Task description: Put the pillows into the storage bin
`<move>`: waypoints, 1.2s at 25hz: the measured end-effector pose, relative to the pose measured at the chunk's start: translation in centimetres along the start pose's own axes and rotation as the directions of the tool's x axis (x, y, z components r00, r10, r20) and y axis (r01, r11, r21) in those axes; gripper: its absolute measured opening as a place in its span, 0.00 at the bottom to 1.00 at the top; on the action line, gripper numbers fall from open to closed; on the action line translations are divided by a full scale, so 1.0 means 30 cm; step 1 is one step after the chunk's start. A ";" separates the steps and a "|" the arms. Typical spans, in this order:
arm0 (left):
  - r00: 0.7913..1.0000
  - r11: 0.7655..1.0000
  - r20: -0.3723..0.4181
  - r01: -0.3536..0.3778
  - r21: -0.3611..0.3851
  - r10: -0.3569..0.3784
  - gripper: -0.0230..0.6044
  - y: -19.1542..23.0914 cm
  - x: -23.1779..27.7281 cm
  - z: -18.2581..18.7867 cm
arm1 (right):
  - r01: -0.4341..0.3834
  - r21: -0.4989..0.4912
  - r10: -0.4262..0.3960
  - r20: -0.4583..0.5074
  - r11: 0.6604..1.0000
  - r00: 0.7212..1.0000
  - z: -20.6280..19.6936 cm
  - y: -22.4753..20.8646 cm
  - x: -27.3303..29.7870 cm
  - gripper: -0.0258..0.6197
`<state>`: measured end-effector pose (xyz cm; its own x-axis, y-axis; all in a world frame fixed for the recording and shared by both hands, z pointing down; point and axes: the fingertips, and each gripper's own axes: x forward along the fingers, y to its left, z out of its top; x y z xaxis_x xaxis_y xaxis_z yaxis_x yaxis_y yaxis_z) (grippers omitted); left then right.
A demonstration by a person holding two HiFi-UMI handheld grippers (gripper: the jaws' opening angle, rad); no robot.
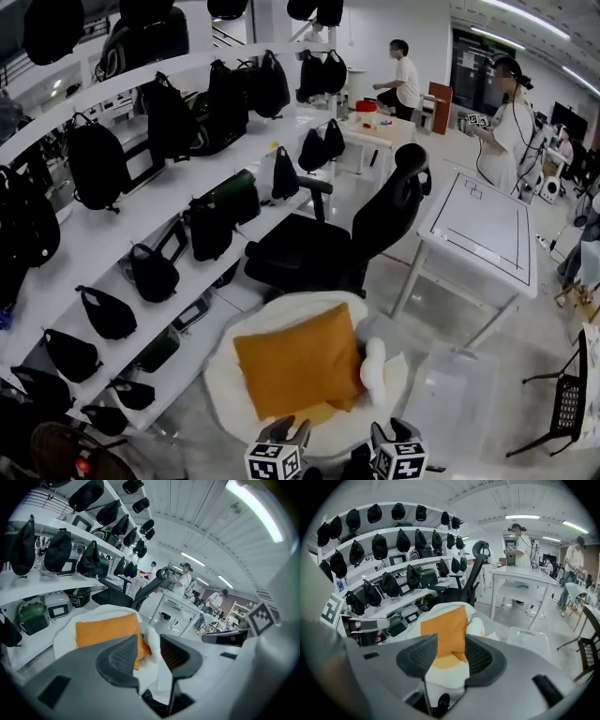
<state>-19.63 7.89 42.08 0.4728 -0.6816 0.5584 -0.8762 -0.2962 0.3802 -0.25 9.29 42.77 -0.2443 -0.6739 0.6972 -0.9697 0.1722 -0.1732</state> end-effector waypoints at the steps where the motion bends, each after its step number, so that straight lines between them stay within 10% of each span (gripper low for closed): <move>1: 1.000 1.000 0.008 -0.006 -0.005 0.006 0.25 -0.001 0.023 0.016 | -0.012 -0.011 0.012 0.001 1.000 1.000 0.023 -0.014 0.023 0.32; 30: 0.957 0.932 -0.133 -0.284 -0.226 0.259 0.25 0.115 0.538 -0.201 | -0.125 -0.233 0.048 -0.310 0.964 0.950 -0.122 -0.352 0.889 0.36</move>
<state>-14.46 -0.12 56.85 0.2381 -0.6397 0.7308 -0.9293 0.0686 0.3629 3.48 -7.89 65.73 -0.2774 -0.4093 0.8692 -0.9040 0.4175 -0.0919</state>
